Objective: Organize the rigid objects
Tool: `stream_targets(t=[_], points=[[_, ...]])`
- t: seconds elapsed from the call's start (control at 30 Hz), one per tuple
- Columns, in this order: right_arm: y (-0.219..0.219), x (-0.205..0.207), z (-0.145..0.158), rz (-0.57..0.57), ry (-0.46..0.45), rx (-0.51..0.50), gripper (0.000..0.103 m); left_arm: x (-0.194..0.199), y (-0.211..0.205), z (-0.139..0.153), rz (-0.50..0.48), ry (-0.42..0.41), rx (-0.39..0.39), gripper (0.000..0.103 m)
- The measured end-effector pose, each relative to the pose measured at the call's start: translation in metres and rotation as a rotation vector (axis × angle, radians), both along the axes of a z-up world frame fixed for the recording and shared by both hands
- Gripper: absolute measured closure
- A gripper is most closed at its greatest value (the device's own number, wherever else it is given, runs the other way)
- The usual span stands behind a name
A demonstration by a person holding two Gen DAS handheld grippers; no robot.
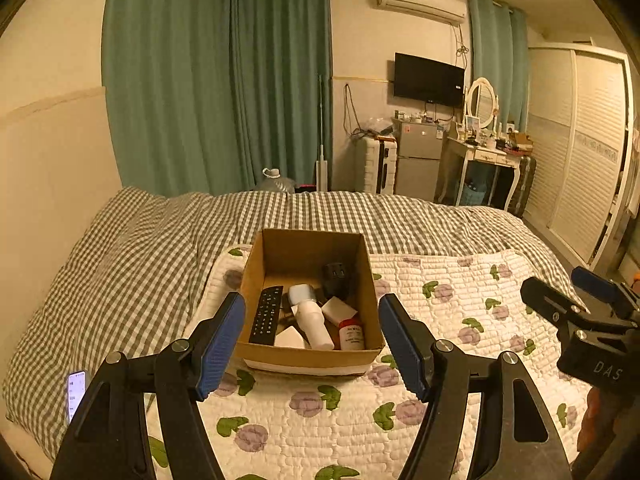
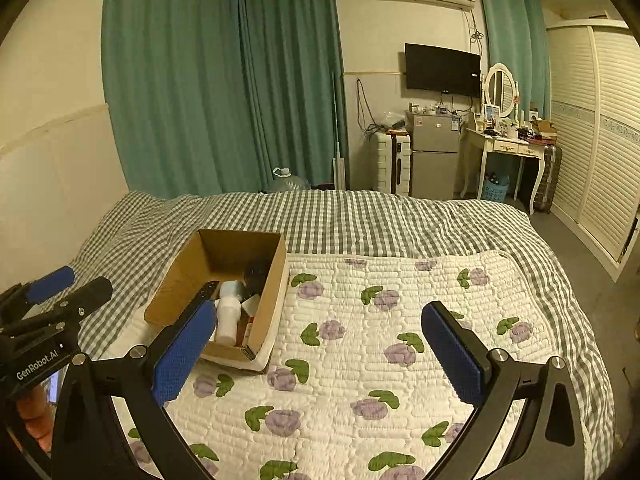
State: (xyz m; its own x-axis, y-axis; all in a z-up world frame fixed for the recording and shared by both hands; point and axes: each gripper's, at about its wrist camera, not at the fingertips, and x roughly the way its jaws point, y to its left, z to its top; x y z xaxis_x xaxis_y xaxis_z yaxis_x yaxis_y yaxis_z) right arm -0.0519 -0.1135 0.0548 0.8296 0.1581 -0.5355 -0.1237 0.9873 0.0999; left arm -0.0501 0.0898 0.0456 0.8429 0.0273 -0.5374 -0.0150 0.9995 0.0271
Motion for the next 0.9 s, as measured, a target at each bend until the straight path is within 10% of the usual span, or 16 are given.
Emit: stream_targets(t=[0.9], points=[[0.0024, -0.0022, -0.0024, 0.003, 0.021, 0.018, 0.000, -0.0046, 0.0010, 0.0016, -0.008, 0.009, -0.015, 0.031]])
